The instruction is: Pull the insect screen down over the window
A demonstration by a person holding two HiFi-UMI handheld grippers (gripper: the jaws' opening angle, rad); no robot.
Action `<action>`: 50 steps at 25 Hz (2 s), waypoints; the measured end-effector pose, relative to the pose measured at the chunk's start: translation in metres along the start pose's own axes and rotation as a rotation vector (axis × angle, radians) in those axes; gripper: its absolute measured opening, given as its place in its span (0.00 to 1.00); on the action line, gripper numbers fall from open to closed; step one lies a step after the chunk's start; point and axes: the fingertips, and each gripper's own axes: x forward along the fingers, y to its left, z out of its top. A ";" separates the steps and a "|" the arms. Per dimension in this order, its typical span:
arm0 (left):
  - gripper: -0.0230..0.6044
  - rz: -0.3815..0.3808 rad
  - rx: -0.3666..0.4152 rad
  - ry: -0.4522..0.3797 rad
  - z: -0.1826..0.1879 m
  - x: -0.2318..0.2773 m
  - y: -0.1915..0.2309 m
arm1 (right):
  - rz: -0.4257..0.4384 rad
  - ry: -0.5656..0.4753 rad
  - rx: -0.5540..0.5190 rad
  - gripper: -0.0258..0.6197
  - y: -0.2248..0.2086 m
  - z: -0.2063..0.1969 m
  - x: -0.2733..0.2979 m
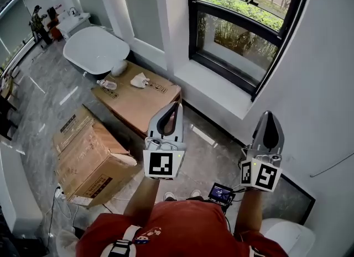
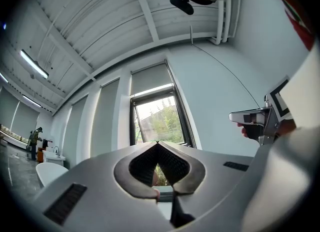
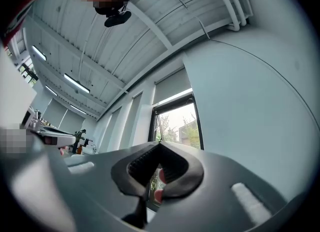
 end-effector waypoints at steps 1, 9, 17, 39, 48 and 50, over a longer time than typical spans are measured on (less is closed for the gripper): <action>0.05 -0.003 0.003 0.006 -0.001 0.002 -0.005 | 0.002 -0.005 0.011 0.05 -0.005 -0.001 0.000; 0.05 0.017 0.062 0.035 -0.017 0.011 -0.043 | 0.045 -0.005 0.106 0.05 -0.039 -0.020 -0.002; 0.05 0.026 0.043 0.038 -0.029 0.037 -0.051 | 0.063 -0.009 0.109 0.05 -0.052 -0.036 0.016; 0.05 -0.052 -0.011 0.015 -0.081 0.220 0.085 | -0.007 0.005 0.003 0.05 0.007 -0.112 0.218; 0.05 -0.114 -0.059 -0.002 -0.101 0.293 0.138 | -0.080 0.003 -0.082 0.05 0.028 -0.127 0.279; 0.05 -0.122 -0.075 -0.013 -0.104 0.306 0.142 | -0.091 0.010 -0.096 0.05 0.026 -0.130 0.287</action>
